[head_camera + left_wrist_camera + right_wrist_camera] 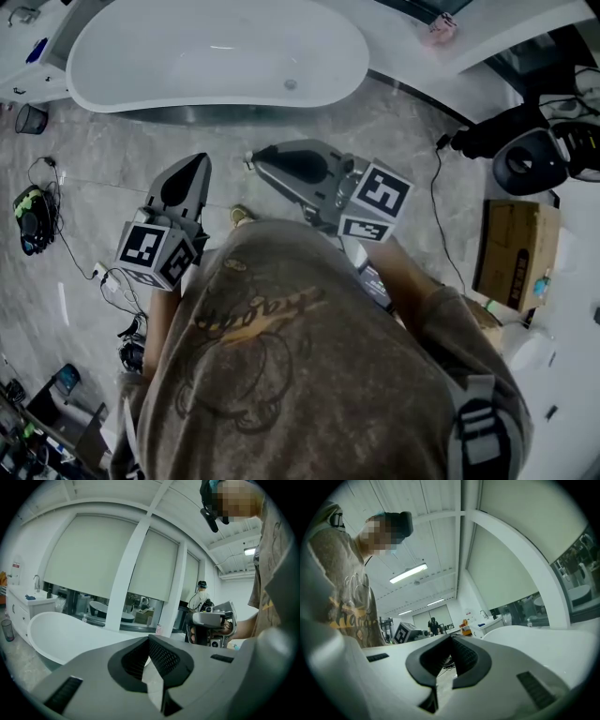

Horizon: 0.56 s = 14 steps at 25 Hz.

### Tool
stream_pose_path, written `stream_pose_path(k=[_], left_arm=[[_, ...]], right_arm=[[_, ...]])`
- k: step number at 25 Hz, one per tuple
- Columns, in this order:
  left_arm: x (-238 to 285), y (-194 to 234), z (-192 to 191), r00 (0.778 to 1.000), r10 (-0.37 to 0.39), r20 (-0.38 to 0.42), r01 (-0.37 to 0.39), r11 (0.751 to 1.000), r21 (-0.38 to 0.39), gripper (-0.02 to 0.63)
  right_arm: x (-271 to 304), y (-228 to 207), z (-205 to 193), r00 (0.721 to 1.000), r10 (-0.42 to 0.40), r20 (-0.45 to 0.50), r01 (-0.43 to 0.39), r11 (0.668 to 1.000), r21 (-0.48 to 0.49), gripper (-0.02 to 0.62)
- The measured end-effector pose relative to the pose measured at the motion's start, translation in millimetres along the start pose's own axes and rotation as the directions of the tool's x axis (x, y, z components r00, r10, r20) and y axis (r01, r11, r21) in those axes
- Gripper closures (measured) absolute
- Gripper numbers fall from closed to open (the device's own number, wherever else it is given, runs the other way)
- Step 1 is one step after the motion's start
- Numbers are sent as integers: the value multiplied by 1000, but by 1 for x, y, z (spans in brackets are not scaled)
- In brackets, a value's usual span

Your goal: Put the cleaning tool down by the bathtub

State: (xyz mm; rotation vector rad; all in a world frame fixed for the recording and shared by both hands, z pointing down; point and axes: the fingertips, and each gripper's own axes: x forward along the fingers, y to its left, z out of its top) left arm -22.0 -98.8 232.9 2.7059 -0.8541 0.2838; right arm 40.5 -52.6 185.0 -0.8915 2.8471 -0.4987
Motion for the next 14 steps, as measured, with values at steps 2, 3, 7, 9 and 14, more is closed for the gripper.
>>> stream_pose_path(k=[2,3,7,9,14], left_arm=[[-1,-2,0,1000,0,-2,0,1000,4,607],[-1,-3,1,1000,1,-4,-1,1000,2,607],[-4,-2,-4,1000,16,1,-16,1000,-3,607],[-8,-1,-8,1000,18,-2,-18,1000,-7,607],[-10,2,-16,1000,20,-16,-20,1000,-16,607]], right_arm=[[1,2,-1,1000,2,-4,-2,1000,3,591],[2,2,-2,1000,2,-10,-2,1000,0,591],[4,3,-3,1000,-20,-16,20,999,-32,591],[7,4,-5,999,-30,-17,29,998,-56,591],[13,5,-12,999,-20,-44,16,997,-80,591]])
